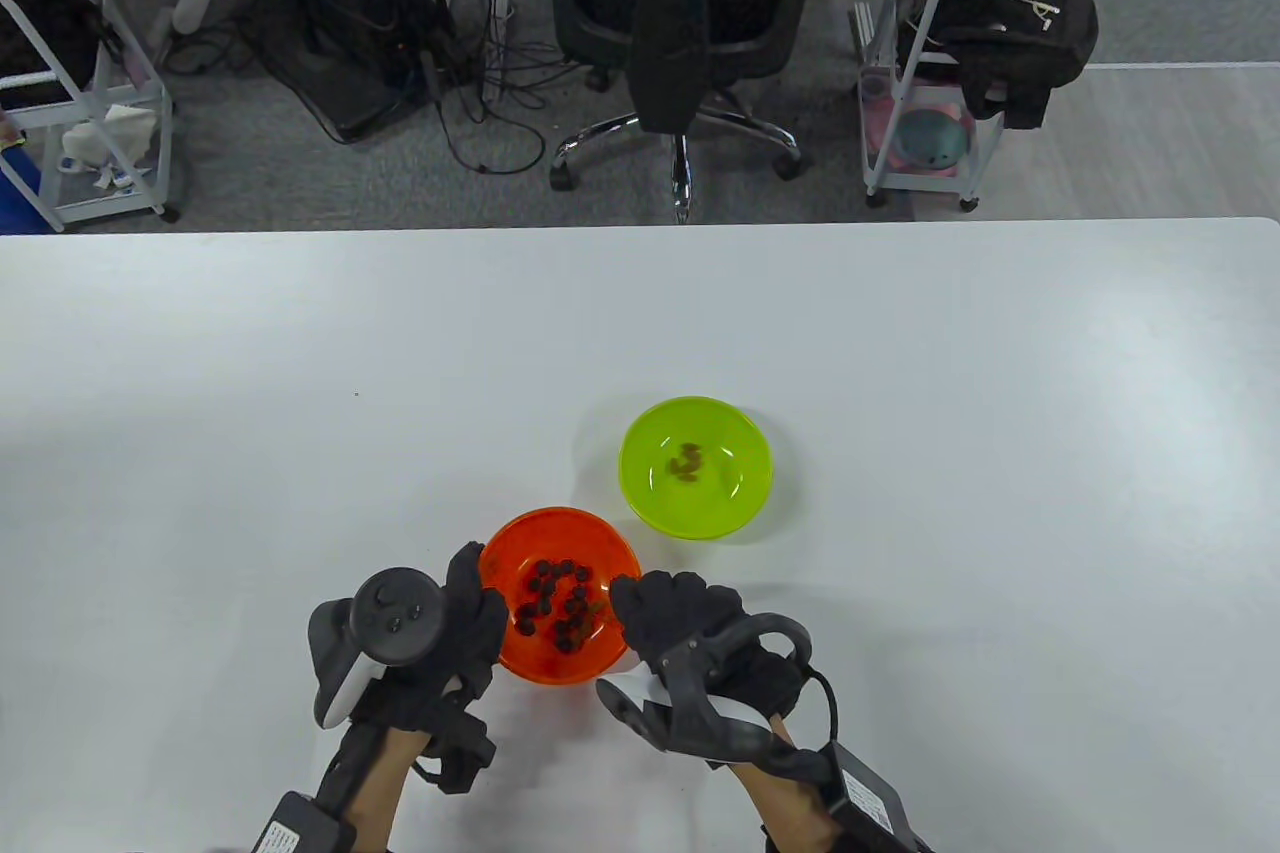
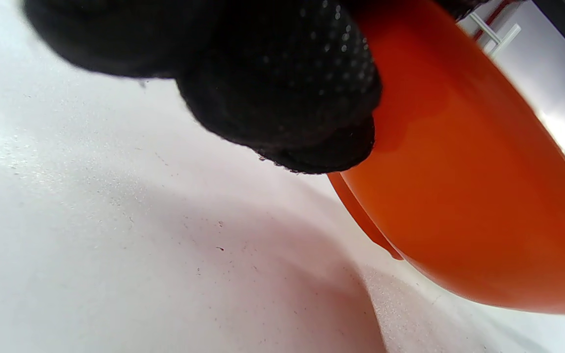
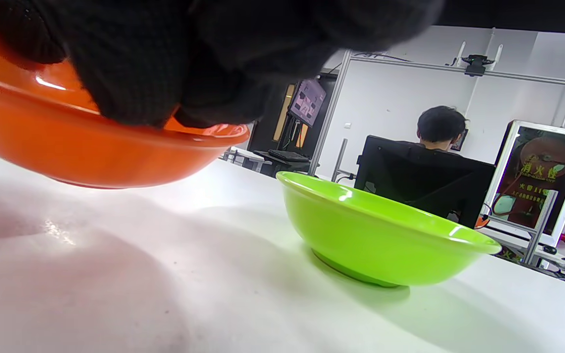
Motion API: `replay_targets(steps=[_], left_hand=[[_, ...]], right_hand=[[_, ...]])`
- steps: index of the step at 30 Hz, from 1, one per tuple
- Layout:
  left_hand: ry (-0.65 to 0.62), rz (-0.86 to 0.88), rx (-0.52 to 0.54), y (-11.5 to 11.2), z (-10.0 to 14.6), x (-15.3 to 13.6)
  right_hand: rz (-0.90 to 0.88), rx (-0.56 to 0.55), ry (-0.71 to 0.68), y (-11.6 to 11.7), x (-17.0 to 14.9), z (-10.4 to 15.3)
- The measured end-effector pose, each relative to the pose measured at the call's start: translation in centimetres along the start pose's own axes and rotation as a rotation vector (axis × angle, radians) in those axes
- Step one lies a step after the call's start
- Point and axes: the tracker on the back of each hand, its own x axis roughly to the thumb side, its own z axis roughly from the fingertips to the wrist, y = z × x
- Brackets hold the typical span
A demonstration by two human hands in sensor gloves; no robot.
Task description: Pick raisins with tweezers into bowl
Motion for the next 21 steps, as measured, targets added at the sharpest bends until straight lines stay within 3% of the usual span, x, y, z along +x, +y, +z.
replay_targets(steps=[21], left_hand=[[0.013,0.012,-0.006,0.1,-0.1,-0.1]], right_hand=[[-0.113,-0.096,0.100,-0.6,-2.5,0.8]])
